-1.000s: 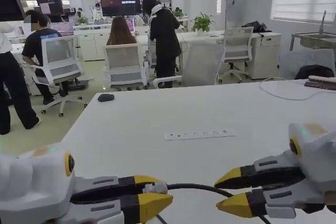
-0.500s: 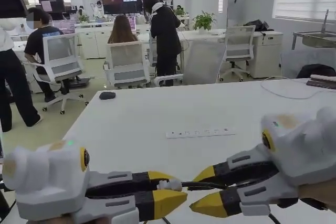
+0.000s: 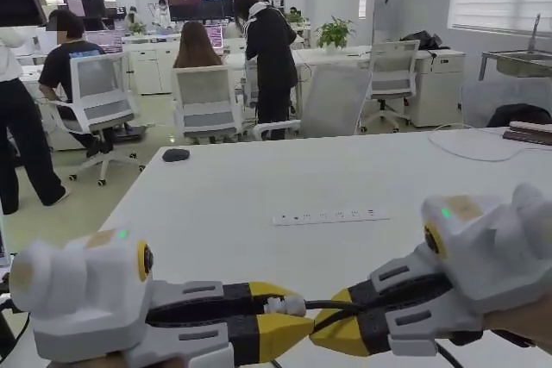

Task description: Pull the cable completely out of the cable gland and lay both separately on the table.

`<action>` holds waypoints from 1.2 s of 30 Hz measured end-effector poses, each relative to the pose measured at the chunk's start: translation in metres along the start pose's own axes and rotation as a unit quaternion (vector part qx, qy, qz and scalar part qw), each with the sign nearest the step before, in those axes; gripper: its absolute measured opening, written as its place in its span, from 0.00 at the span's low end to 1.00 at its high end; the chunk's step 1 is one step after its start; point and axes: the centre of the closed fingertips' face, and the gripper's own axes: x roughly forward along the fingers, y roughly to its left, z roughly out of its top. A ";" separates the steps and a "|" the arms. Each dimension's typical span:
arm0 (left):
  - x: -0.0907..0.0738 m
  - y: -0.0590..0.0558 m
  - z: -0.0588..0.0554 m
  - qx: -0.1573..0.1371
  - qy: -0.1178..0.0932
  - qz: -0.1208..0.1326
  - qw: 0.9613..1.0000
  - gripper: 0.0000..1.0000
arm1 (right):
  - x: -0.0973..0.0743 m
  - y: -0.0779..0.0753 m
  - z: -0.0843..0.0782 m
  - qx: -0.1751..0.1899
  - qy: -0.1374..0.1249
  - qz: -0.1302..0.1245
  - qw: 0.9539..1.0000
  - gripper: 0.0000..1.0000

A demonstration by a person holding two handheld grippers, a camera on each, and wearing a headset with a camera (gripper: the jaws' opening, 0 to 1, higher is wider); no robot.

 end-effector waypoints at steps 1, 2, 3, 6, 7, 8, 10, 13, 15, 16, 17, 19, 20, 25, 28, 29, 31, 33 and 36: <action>0.000 0.000 0.000 0.001 0.001 0.000 1.000 0.17 | 0.000 0.000 -0.001 0.001 0.004 0.000 1.000 0.00; 0.000 0.000 -0.001 0.002 0.002 0.000 1.000 0.17 | 0.001 0.000 -0.002 0.002 0.006 0.000 1.000 0.00; 0.000 0.000 -0.001 0.002 0.003 0.001 1.000 0.17 | 0.001 0.000 -0.003 0.000 0.007 -0.001 1.000 0.00; 0.000 0.000 -0.001 0.003 0.003 0.001 1.000 0.17 | 0.001 -0.001 -0.003 -0.002 0.008 -0.003 1.000 0.00; 0.000 0.000 -0.001 0.003 0.003 0.001 1.000 0.17 | 0.000 -0.001 -0.003 -0.003 0.009 -0.004 1.000 0.00; 0.000 0.000 -0.001 0.003 0.003 0.001 1.000 0.17 | 0.000 -0.002 -0.003 -0.004 0.010 -0.006 1.000 0.00; 0.000 0.001 -0.001 0.003 0.002 0.002 1.000 0.17 | 0.000 -0.003 -0.002 -0.007 0.009 -0.007 1.000 0.00; -0.002 0.002 0.000 0.003 0.002 0.004 1.000 0.17 | -0.001 -0.004 -0.002 -0.007 0.008 -0.010 1.000 0.00; -0.003 0.002 -0.001 0.003 0.002 0.005 1.000 0.17 | -0.002 -0.004 -0.003 -0.006 0.008 -0.011 1.000 0.00; -0.004 0.003 -0.001 0.003 0.003 0.005 1.000 0.17 | -0.002 -0.004 -0.003 -0.006 0.008 -0.011 1.000 0.00; -0.005 0.003 -0.001 0.003 0.004 0.006 1.000 0.17 | -0.003 -0.005 -0.004 -0.005 0.008 -0.012 1.000 0.00; -0.006 0.004 -0.002 0.004 0.006 0.008 1.000 0.17 | -0.005 -0.006 -0.006 -0.005 0.009 -0.014 1.000 0.00; -0.007 0.004 -0.002 0.004 0.006 0.009 1.000 0.17 | -0.006 -0.006 -0.007 -0.005 0.009 -0.016 1.000 0.00; -0.011 0.006 -0.003 0.002 0.007 0.013 1.000 0.17 | -0.011 -0.008 -0.014 0.000 0.016 -0.021 1.000 0.00; -0.015 0.008 -0.003 0.001 0.006 0.017 1.000 0.17 | -0.017 -0.010 -0.020 0.003 0.020 -0.028 0.999 0.00; -0.016 0.008 -0.002 0.001 0.005 0.018 1.000 0.17 | -0.019 -0.011 -0.021 0.005 0.020 -0.030 0.999 0.00; -0.020 0.010 -0.002 0.001 0.005 0.022 1.000 0.17 | -0.024 -0.012 -0.025 0.008 0.022 -0.035 0.999 0.00; -0.023 0.012 -0.002 0.000 0.004 0.027 1.000 0.17 | -0.029 -0.014 -0.031 0.013 0.026 -0.040 0.999 0.00; -0.027 0.014 -0.001 -0.004 -0.002 0.033 0.999 0.17 | -0.034 -0.015 -0.039 0.019 0.030 -0.046 0.998 0.00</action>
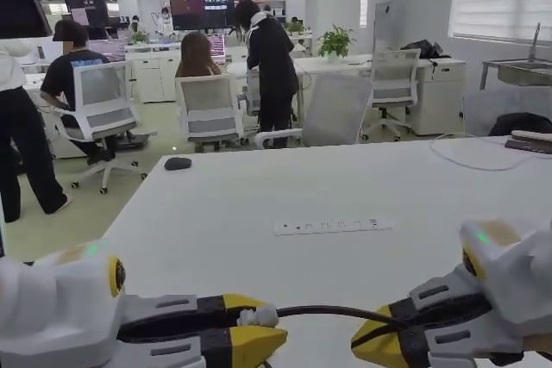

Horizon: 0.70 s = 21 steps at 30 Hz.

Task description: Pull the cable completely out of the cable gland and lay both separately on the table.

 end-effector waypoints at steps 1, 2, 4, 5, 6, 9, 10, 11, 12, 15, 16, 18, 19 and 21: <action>-0.001 0.001 0.000 0.000 -0.001 0.002 1.000 0.17 | -0.002 0.000 -0.002 0.003 0.001 -0.002 1.000 0.00; -0.001 0.001 0.000 -0.001 -0.001 0.002 1.000 0.17 | -0.003 0.000 -0.004 0.005 0.002 -0.003 1.000 0.00; -0.002 0.002 0.000 -0.001 -0.001 0.004 1.000 0.17 | -0.005 -0.002 -0.009 0.010 0.003 -0.008 1.000 0.00; -0.002 0.002 0.000 -0.001 -0.001 0.004 1.000 0.17 | -0.006 -0.002 -0.011 0.013 0.004 -0.010 1.000 0.00; -0.002 0.002 0.000 -0.001 -0.001 0.005 1.000 0.17 | -0.007 -0.003 -0.013 0.015 0.005 -0.011 1.000 0.00; -0.003 0.002 0.000 -0.002 -0.002 0.006 1.000 0.17 | -0.010 -0.004 -0.018 0.022 0.008 -0.015 1.000 0.00; -0.003 0.002 0.000 -0.002 -0.003 0.006 1.000 0.17 | -0.011 -0.004 -0.019 0.023 0.009 -0.016 1.000 0.00; -0.003 0.002 0.001 -0.003 -0.004 0.007 1.000 0.17 | -0.011 -0.003 -0.020 0.024 0.009 -0.017 1.000 0.00; -0.004 0.002 0.001 -0.003 -0.005 0.007 1.000 0.17 | -0.012 -0.004 -0.021 0.025 0.010 -0.018 0.999 0.00; -0.004 0.001 0.001 -0.003 -0.005 0.009 1.000 0.16 | -0.013 -0.004 -0.024 0.029 0.009 -0.021 0.999 0.00; -0.003 0.001 0.001 -0.003 -0.005 0.009 1.000 0.16 | -0.013 -0.004 -0.024 0.030 0.009 -0.021 0.999 0.00; -0.003 0.000 0.001 -0.004 -0.005 0.009 1.000 0.16 | -0.012 -0.004 -0.024 0.031 0.009 -0.022 0.999 0.00; -0.003 0.000 0.001 -0.004 -0.006 0.009 1.000 0.16 | -0.012 -0.005 -0.025 0.031 0.009 -0.022 0.999 0.00; -0.003 0.000 0.002 -0.005 -0.007 0.010 1.000 0.16 | -0.011 -0.005 -0.025 0.032 0.009 -0.022 0.999 0.00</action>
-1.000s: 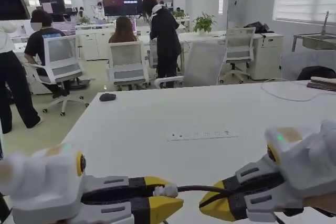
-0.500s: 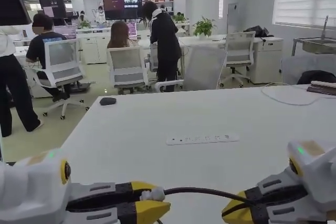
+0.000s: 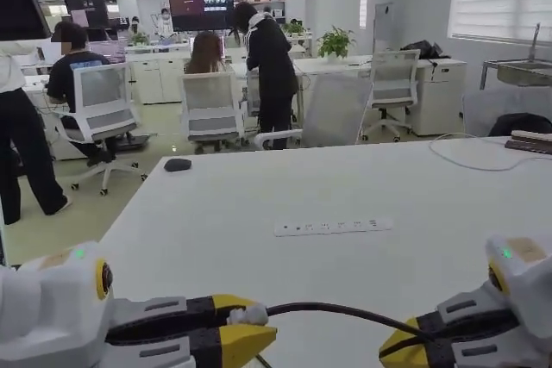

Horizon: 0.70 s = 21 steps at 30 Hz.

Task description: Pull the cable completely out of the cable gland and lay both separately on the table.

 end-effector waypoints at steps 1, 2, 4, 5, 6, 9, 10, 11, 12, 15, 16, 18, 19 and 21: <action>0.000 0.000 0.000 0.000 0.000 0.000 1.000 0.16 | 0.001 0.000 0.000 0.002 0.000 0.001 1.000 0.00; 0.000 0.000 0.000 0.000 -0.001 0.001 1.000 0.16 | 0.001 0.000 0.000 0.002 0.000 0.001 1.000 0.00; -0.001 0.000 0.001 0.001 -0.001 0.002 1.000 0.16 | 0.002 0.000 0.000 0.002 0.001 0.003 1.000 0.00; -0.001 0.001 0.001 0.001 -0.002 0.002 1.000 0.16 | 0.002 0.000 0.000 0.002 0.002 0.003 1.000 0.00; -0.001 0.001 0.002 0.000 -0.003 0.003 1.000 0.16 | 0.002 0.000 0.001 0.003 0.002 0.004 1.000 0.00; -0.001 0.002 0.004 -0.001 -0.007 0.005 1.000 0.16 | 0.003 0.000 0.007 0.003 -0.006 0.005 1.000 0.02; -0.001 0.003 0.005 -0.001 -0.009 0.006 1.000 0.16 | 0.003 -0.001 0.011 0.004 -0.011 0.006 1.000 0.04; -0.001 0.003 0.005 -0.001 -0.009 0.006 1.000 0.16 | 0.004 -0.001 0.014 0.004 -0.014 0.006 1.000 0.06; 0.000 0.003 0.005 -0.001 -0.009 0.007 1.000 0.16 | 0.004 0.000 0.018 0.002 -0.017 0.006 1.000 0.09; 0.002 0.002 0.005 -0.001 -0.009 0.005 1.000 0.16 | 0.008 0.002 0.030 -0.004 -0.026 0.013 1.000 0.14; 0.003 0.001 0.005 -0.001 -0.009 0.004 1.000 0.16 | 0.010 0.002 0.033 -0.008 -0.028 0.014 0.999 0.15; 0.004 0.001 0.004 -0.002 -0.007 0.003 1.000 0.16 | 0.013 0.005 0.044 -0.014 -0.038 0.020 0.999 0.16; 0.005 0.000 0.003 -0.002 -0.006 0.002 1.000 0.16 | 0.016 0.008 0.051 -0.020 -0.045 0.026 0.998 0.16; 0.007 0.000 0.003 -0.002 -0.005 0.001 1.000 0.16 | 0.019 0.013 0.060 -0.028 -0.051 0.035 0.998 0.16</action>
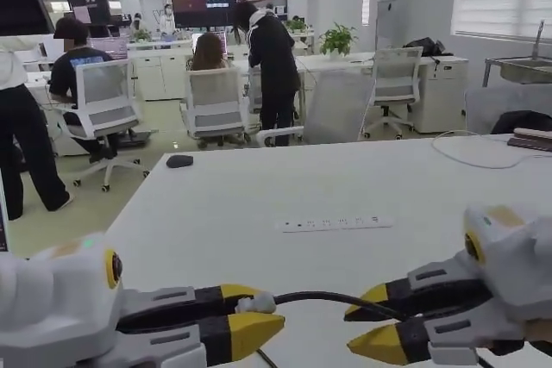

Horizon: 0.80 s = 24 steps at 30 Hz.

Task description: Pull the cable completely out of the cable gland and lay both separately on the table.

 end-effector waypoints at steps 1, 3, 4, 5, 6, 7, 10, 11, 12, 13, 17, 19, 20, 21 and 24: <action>0.001 0.000 0.000 -0.001 0.000 -0.001 1.000 0.16 | 0.002 0.002 0.003 -0.004 -0.002 0.003 1.000 0.16; 0.004 -0.002 0.000 0.000 0.001 -0.005 1.000 0.16 | 0.007 0.006 0.009 -0.015 -0.004 0.013 1.000 0.16; 0.005 -0.003 -0.001 0.000 0.002 -0.007 1.000 0.16 | 0.010 0.008 0.012 -0.021 -0.004 0.018 1.000 0.16; 0.007 -0.004 -0.002 0.000 0.005 -0.010 1.000 0.16 | 0.012 0.010 0.013 -0.025 -0.003 0.022 0.999 0.16; 0.008 -0.005 -0.003 0.002 0.008 -0.013 1.000 0.16 | 0.014 0.011 0.013 -0.028 -0.003 0.024 0.999 0.16; 0.009 -0.006 -0.004 0.004 0.010 -0.014 1.000 0.16 | 0.016 0.012 0.013 -0.033 -0.001 0.027 0.999 0.16; 0.013 -0.010 -0.006 0.008 0.016 -0.020 1.000 0.16 | 0.021 0.014 0.011 -0.037 0.005 0.031 0.999 0.15; 0.014 -0.010 -0.006 0.008 0.017 -0.021 1.000 0.16 | 0.021 0.014 0.011 -0.037 0.005 0.032 0.999 0.14; 0.014 -0.010 -0.007 0.008 0.018 -0.022 1.000 0.16 | 0.021 0.015 0.011 -0.037 0.005 0.034 0.999 0.13; 0.014 -0.010 -0.007 0.008 0.018 -0.023 1.000 0.16 | 0.022 0.015 0.010 -0.037 0.005 0.036 0.999 0.12; 0.015 -0.010 -0.008 0.008 0.019 -0.024 1.000 0.17 | 0.022 0.019 0.008 -0.039 0.010 0.044 0.998 0.05; 0.015 -0.010 -0.008 0.008 0.020 -0.025 0.999 0.17 | 0.022 0.018 0.007 -0.038 0.011 0.043 0.998 0.05; 0.015 -0.011 -0.008 0.008 0.021 -0.026 0.999 0.17 | 0.022 0.018 0.007 -0.037 0.012 0.043 0.998 0.04; 0.015 -0.011 -0.008 0.008 0.021 -0.026 0.999 0.17 | 0.022 0.018 0.006 -0.036 0.012 0.043 0.998 0.03; 0.015 -0.011 -0.008 0.010 0.021 -0.027 0.999 0.17 | 0.022 0.015 0.004 -0.032 0.013 0.039 0.999 0.01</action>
